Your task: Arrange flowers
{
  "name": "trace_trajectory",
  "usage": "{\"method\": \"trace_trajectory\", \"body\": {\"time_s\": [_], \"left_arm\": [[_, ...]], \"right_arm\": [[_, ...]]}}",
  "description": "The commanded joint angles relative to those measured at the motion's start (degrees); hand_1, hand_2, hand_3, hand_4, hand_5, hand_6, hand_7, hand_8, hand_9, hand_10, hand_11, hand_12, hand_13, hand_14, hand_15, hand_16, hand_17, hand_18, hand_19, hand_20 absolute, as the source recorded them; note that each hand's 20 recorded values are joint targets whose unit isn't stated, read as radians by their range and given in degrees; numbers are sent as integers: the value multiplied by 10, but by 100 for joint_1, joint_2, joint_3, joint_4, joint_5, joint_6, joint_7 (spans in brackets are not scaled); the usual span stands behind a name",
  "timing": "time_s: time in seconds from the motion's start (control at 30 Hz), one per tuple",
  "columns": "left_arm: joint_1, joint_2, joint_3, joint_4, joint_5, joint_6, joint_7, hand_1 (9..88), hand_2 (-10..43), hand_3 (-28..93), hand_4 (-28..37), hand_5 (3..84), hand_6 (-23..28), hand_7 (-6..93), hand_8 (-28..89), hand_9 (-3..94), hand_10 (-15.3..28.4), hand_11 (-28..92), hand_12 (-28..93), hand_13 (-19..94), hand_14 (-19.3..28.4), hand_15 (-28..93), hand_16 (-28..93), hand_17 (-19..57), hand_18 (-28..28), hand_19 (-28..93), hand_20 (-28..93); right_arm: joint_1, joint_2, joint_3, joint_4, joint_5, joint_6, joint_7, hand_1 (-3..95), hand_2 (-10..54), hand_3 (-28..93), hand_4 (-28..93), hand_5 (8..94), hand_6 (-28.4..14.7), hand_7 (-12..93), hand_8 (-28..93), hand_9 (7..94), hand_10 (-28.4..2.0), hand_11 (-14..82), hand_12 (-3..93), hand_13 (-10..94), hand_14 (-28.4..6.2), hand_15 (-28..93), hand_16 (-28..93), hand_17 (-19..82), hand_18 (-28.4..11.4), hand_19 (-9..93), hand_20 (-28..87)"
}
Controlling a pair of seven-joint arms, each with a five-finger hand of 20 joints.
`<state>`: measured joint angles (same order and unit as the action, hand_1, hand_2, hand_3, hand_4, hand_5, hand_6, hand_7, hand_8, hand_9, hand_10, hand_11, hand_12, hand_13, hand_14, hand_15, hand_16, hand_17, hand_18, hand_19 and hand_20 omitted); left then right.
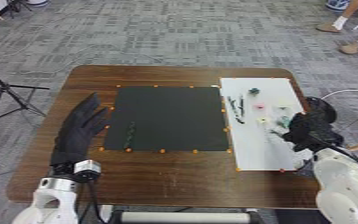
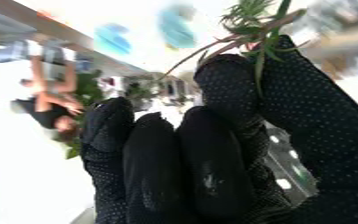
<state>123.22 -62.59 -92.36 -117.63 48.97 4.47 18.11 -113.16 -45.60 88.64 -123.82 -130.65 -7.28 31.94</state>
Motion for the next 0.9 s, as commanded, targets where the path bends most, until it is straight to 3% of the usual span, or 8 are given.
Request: {"method": "trace_trajectory", "body": {"time_s": [0.03, 0.17, 0.3, 0.43, 0.6, 0.7, 0.9], "left_arm": [[541, 18, -110, -32, -84, 194, 132, 241, -72, 618, -283, 246, 20, 201, -101, 209, 96, 117, 213, 189, 131, 171, 80, -125, 223, 440, 75], [679, -114, -120, 4, -20, 150, 28, 241, -78, 627, -283, 246, 20, 205, -103, 210, 96, 120, 212, 189, 129, 176, 78, -125, 218, 437, 75], [557, -138, 17, 70, -58, 73, 3, 248, -84, 626, -283, 246, 20, 205, -104, 210, 95, 120, 212, 187, 126, 172, 76, -125, 215, 430, 76], [406, -92, 93, 91, -32, 27, -5, 252, -82, 620, -283, 245, 19, 206, -105, 209, 95, 120, 211, 186, 126, 171, 77, -126, 214, 427, 80], [383, -54, 126, 85, -47, 28, -48, 251, -83, 620, -283, 245, 19, 208, -105, 209, 95, 121, 212, 186, 125, 170, 78, -126, 214, 425, 83], [344, 25, 137, 92, -58, -39, -161, 250, -83, 622, -283, 245, 19, 207, -105, 210, 95, 121, 211, 186, 126, 170, 78, -126, 213, 424, 85], [175, 57, 211, 136, -43, -108, -275, 248, -82, 622, -283, 246, 18, 208, -105, 210, 95, 120, 211, 186, 125, 170, 79, -127, 213, 421, 87]], "right_arm": [[2251, -249, -1820, 109, 32, 204, -138, 372, -95, 862, -93, 799, -18, 600, 266, 895, -75, 750, 654, 801, -109, 932, 447, 399, -226, 922, 361], [2894, -858, -2701, 491, -130, 67, -122, 375, -95, 861, -98, 806, -16, 589, 267, 896, -76, 747, 643, 809, -105, 931, 434, 407, -228, 927, 353], [3163, -1556, -3315, 1014, -382, -115, 4, 384, -95, 857, -121, 813, -11, 570, 261, 899, -74, 736, 625, 815, -100, 926, 426, 410, -229, 931, 343], [3218, -2077, -3648, 1594, -542, -325, 302, 404, -95, 843, -157, 825, -8, 530, 256, 902, -73, 711, 617, 819, -99, 920, 426, 414, -229, 932, 336], [3303, -2404, -3927, 2026, -473, -580, 594, 412, -95, 841, -187, 839, -3, 495, 249, 907, -73, 694, 604, 827, -95, 906, 421, 422, -231, 932, 330], [3376, -2596, -4026, 2290, -520, -646, 665, 410, -85, 842, -195, 846, -2, 478, 250, 911, -72, 686, 594, 832, -95, 899, 423, 426, -232, 932, 328], [3528, -2881, -4226, 2548, -367, -659, 806, 407, -69, 841, -198, 853, 1, 456, 250, 914, -71, 674, 590, 838, -92, 890, 426, 431, -231, 932, 325]]}}
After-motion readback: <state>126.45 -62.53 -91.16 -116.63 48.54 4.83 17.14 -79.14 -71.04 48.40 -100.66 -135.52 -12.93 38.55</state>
